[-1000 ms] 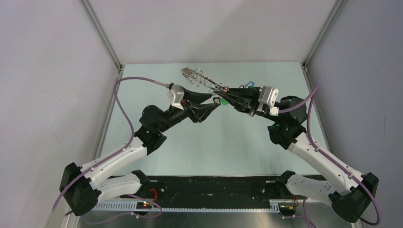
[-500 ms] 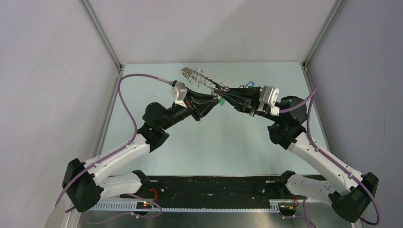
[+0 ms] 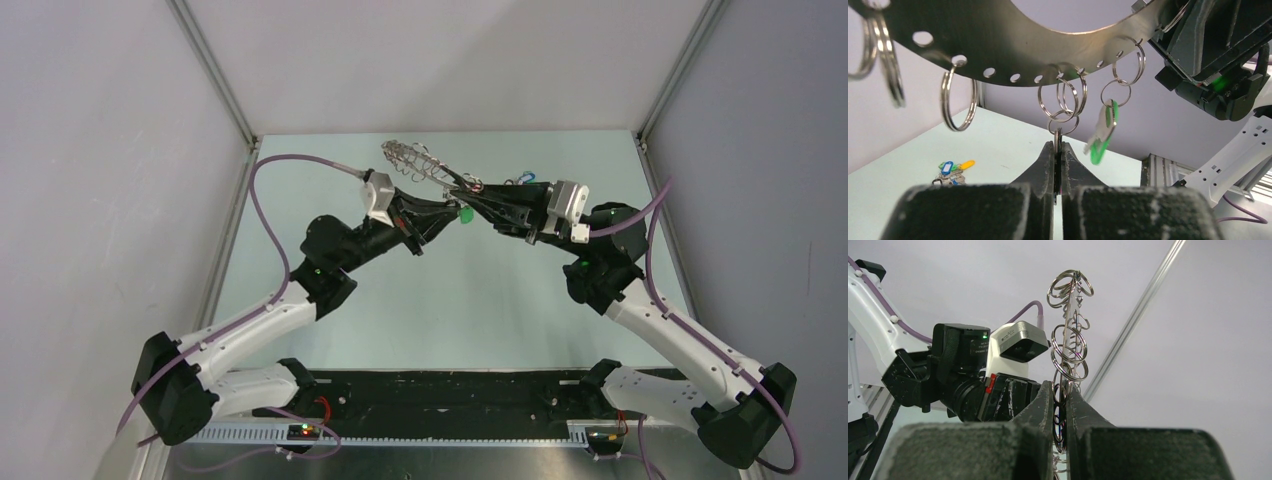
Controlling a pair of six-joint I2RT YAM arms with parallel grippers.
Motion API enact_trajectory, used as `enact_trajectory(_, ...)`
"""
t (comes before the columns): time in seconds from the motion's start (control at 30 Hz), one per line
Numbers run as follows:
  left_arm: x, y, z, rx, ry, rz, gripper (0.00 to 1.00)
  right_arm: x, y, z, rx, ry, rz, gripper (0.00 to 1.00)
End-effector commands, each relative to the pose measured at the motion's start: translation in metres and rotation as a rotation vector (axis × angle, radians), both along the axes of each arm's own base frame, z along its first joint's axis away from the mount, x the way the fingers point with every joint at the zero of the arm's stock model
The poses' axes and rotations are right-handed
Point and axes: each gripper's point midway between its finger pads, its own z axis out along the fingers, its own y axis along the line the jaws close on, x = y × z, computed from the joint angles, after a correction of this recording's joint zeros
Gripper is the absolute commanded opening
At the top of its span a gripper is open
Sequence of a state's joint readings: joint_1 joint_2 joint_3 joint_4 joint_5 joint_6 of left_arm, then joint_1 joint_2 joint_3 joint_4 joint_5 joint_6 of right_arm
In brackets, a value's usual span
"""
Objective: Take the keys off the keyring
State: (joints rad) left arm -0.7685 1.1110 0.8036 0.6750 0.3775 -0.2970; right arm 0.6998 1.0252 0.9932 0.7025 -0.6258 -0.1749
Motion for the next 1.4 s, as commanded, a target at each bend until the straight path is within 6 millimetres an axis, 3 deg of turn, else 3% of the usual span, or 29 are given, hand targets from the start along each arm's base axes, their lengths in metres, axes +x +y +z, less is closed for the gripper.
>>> enact_trajectory(0.0, -0.007, 0.004, 0.031, -0.063, -0.057, -0.006, 0.00, -0.006, -0.019, 0.041, 0.111, -0.048, -0.047, 0.00)
enact_trajectory(0.2, 0.003, 0.007, 0.009, 0.019, 0.084, 0.041, 0.00, 0.026, -0.038, 0.031, 0.210, 0.132, -0.198, 0.00)
enact_trajectory(0.23, 0.005, 0.008, -0.005, 0.070, 0.136, 0.054, 0.00, 0.038, -0.046, 0.022, 0.247, 0.193, -0.253, 0.00)
enact_trajectory(0.27, 0.006, 0.010, -0.003, 0.085, 0.146, 0.069, 0.00, 0.044, -0.052, 0.019, 0.277, 0.223, -0.283, 0.00)
enact_trajectory(0.3, 0.005, 0.013, -0.018, 0.149, 0.198, 0.081, 0.00, 0.056, -0.063, 0.009, 0.325, 0.298, -0.345, 0.00)
enact_trajectory(0.33, 0.007, 0.019, -0.011, 0.163, 0.189, 0.114, 0.00, 0.065, -0.069, 0.000, 0.345, 0.348, -0.384, 0.04)
enact_trajectory(0.37, 0.007, 0.023, -0.030, 0.243, 0.248, 0.131, 0.00, 0.076, -0.079, -0.014, 0.383, 0.421, -0.445, 0.21)
enact_trajectory(0.4, 0.009, 0.029, -0.023, 0.274, 0.239, 0.161, 0.00, 0.084, -0.088, -0.024, 0.405, 0.476, -0.502, 0.32)
enact_trajectory(0.43, 0.007, 0.035, -0.042, 0.358, 0.295, 0.173, 0.00, 0.089, -0.089, -0.040, 0.398, 0.522, -0.520, 0.54)
enact_trajectory(0.47, 0.005, 0.042, -0.047, 0.427, 0.315, 0.184, 0.00, 0.092, -0.095, -0.049, 0.397, 0.550, -0.556, 0.61)
enact_trajectory(0.5, 0.005, 0.045, -0.036, 0.440, 0.308, 0.190, 0.00, 0.094, -0.095, -0.068, 0.370, 0.573, -0.577, 0.69)
enact_trajectory(0.53, 0.002, 0.050, -0.053, 0.529, 0.332, 0.184, 0.00, 0.090, -0.099, -0.070, 0.367, 0.568, -0.577, 0.71)
enact_trajectory(0.57, 0.001, 0.052, -0.044, 0.549, 0.319, 0.181, 0.00, 0.091, -0.100, -0.087, 0.337, 0.573, -0.593, 0.72)
enact_trajectory(0.6, -0.002, 0.057, -0.062, 0.647, 0.338, 0.168, 0.00, 0.085, -0.102, -0.087, 0.330, 0.556, -0.580, 0.72)
enact_trajectory(0.63, -0.001, 0.058, -0.055, 0.667, 0.321, 0.167, 0.00, 0.085, -0.102, -0.101, 0.291, 0.554, -0.588, 0.71)
enact_trajectory(0.67, -0.004, 0.061, -0.069, 0.752, 0.323, 0.143, 0.00, 0.076, -0.099, -0.100, 0.251, 0.508, -0.561, 0.70)
enact_trajectory(0.7, -0.004, 0.061, -0.063, 0.766, 0.301, 0.132, 0.00, 0.076, -0.099, -0.111, 0.211, 0.504, -0.565, 0.68)
enact_trajectory(0.73, -0.007, 0.063, -0.073, 0.827, 0.297, 0.101, 0.00, 0.068, -0.094, -0.112, 0.158, 0.457, -0.526, 0.67)
enact_trajectory(1.0, -0.023, 0.054, -0.071, 0.874, 0.222, -0.023, 0.00, 0.031, -0.063, -0.140, -0.152, 0.250, -0.325, 0.61)
enact_trajectory(1.37, -0.007, 0.052, -0.076, 1.023, 0.051, 0.111, 0.00, 0.019, -0.028, -0.157, -0.238, 0.242, -0.099, 0.42)
